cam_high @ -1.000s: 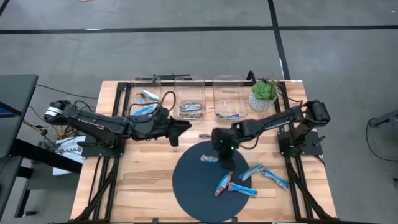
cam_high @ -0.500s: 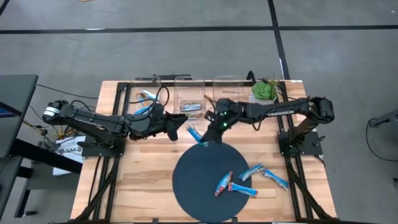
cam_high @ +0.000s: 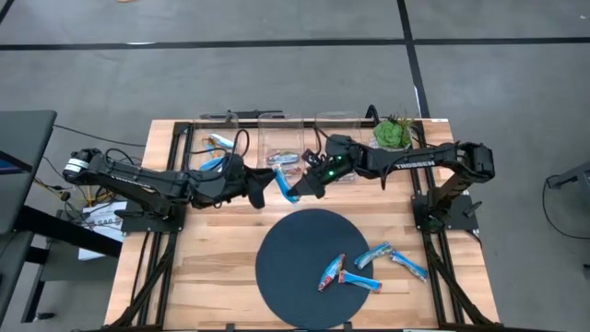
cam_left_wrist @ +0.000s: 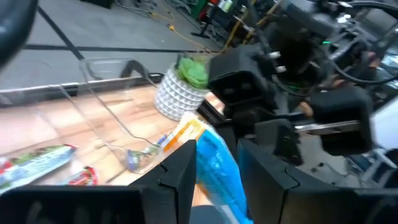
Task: Pick and place Granola Bars by type
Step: Put the yellow granola bar into the left transparent bin
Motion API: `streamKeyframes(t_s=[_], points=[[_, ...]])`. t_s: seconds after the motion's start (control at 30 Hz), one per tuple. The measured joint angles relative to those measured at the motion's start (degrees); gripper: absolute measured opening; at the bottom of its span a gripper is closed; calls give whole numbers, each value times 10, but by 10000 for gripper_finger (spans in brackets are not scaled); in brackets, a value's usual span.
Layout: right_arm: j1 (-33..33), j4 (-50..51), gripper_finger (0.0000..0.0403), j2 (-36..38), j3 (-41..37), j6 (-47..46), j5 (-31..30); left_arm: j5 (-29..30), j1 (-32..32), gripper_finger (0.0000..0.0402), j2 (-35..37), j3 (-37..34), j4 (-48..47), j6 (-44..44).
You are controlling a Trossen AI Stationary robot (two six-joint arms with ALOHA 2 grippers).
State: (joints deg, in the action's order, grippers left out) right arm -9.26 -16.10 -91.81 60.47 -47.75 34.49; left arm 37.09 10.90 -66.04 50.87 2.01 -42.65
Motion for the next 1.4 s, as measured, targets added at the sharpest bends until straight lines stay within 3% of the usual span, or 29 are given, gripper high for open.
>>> streamKeyframes(t_s=[0.23, 0.4, 0.77, 1.4], points=[[0, -41, 34, 0, 0, -2, -50, 49, 0, 110, 0, 0, -18, -11], [-3, -45, 34, 0, 10, 8, -55, 50, -5, 110, 0, 0, -10, -14], [-3, -45, 32, -5, 32, 27, -59, -22, -33, 110, 0, 0, 85, 34], [-4, -46, 30, -5, 32, 32, -59, -108, -40, 110, -1, 0, 117, 34]])
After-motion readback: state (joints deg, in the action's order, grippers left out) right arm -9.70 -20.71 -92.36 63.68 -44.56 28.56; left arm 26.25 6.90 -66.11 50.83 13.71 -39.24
